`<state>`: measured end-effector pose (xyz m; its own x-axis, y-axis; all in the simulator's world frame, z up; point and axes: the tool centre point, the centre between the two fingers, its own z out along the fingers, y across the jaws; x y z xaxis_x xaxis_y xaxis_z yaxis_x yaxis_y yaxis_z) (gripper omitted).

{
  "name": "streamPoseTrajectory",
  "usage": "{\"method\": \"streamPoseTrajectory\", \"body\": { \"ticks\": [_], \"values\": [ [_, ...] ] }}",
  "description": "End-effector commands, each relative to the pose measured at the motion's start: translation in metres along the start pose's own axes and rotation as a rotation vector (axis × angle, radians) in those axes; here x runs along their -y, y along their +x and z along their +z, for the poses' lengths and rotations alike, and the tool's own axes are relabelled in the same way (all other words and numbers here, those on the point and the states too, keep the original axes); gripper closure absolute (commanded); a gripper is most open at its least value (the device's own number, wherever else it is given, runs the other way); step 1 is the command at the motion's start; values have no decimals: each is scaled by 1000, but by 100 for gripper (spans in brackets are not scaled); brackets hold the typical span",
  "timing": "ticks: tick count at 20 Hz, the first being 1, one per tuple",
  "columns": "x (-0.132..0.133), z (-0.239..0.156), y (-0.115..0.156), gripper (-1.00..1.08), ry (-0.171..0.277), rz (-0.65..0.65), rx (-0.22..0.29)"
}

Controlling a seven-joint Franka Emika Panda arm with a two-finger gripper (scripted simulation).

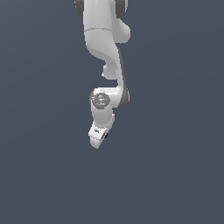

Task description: Pick up the object and move it to a goal position.

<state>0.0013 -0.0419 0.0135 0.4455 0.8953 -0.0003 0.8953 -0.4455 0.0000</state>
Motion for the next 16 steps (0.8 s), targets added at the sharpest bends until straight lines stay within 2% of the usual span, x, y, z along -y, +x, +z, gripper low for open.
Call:
{"method": "streamPoseTrajectory", "body": {
  "ticks": [1, 9, 16],
  "values": [
    [0, -2, 0, 108, 0, 0, 0],
    [7, -26, -5, 108, -1, 0, 1],
    [21, -72, -14, 108, -1, -1, 2]
  ]
}}
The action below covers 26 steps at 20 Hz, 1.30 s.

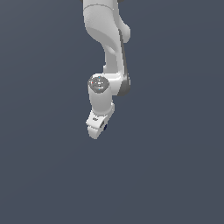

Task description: Pick up the object and move it to a goal position.

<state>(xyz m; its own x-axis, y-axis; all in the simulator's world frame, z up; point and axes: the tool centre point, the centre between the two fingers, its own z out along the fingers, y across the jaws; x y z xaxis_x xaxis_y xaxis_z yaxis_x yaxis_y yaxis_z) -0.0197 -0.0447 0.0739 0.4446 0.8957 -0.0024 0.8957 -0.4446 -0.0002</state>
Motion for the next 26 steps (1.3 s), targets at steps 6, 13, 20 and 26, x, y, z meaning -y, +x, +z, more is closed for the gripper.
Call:
{"method": "streamPoseTrajectory", "body": {
  "ticks": [6, 13, 20, 26],
  "values": [
    [18, -65, -12, 108, -1, -1, 1],
    [36, -130, -24, 108, -1, -1, 1],
    [56, -203, -36, 108, 0, -3, -2],
    [73, -267, -47, 108, 0, -3, -5]
  ]
}}
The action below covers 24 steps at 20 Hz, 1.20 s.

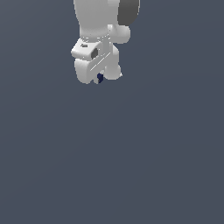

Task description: Pick up the object and move it to a goal position.

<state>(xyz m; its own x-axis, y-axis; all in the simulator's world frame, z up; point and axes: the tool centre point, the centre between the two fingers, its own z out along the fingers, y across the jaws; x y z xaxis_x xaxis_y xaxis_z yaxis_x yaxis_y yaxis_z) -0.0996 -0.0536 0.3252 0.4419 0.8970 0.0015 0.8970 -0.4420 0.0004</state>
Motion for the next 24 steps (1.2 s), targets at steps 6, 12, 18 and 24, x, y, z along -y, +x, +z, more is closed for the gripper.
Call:
{"method": "streamPoseTrajectory", "body": {
  "ticks": [6, 12, 18, 24],
  "values": [
    [20, -77, -13, 108, 1, 0, -1],
    [31, -127, -23, 108, 1, 1, 0],
    [37, -160, -29, 108, 0, 3, 1],
    [39, -175, -31, 108, 0, 4, 1]
  ]
}}
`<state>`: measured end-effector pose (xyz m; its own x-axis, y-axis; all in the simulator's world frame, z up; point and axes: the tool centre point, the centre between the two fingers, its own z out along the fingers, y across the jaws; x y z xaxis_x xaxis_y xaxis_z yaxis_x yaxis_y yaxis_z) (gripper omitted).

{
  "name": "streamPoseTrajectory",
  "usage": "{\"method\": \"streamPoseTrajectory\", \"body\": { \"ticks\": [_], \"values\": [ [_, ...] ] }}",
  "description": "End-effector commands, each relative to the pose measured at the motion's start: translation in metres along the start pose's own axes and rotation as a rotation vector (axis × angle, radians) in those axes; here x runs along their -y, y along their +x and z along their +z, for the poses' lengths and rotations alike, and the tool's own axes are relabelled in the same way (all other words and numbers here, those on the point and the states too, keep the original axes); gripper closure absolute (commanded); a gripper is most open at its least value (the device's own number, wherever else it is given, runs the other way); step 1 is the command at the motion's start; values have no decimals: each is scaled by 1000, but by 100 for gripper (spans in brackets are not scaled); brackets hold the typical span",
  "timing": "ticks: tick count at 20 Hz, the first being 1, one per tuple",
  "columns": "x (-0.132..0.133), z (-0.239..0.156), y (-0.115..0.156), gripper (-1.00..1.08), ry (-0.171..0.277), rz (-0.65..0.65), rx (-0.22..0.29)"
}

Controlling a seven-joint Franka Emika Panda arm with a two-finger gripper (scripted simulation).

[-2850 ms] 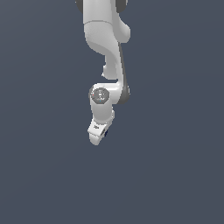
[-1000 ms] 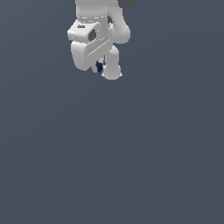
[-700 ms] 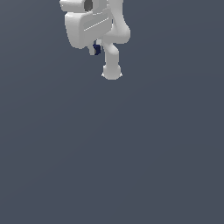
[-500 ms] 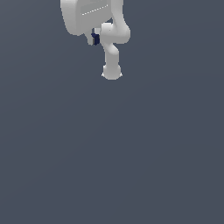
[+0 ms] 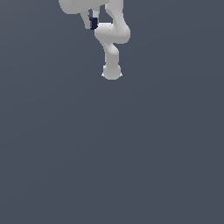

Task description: Pick up the object and move it to a goal position.

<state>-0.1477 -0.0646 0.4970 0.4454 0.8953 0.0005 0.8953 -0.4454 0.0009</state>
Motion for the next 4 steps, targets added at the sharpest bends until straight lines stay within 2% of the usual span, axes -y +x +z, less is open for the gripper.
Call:
{"method": "streamPoseTrajectory", "body": {
  "ticks": [1, 4],
  "values": [
    [0, -3, -1, 108, 1, 0, 0],
    [0, -3, 0, 108, 1, 0, 0]
  ]
}}
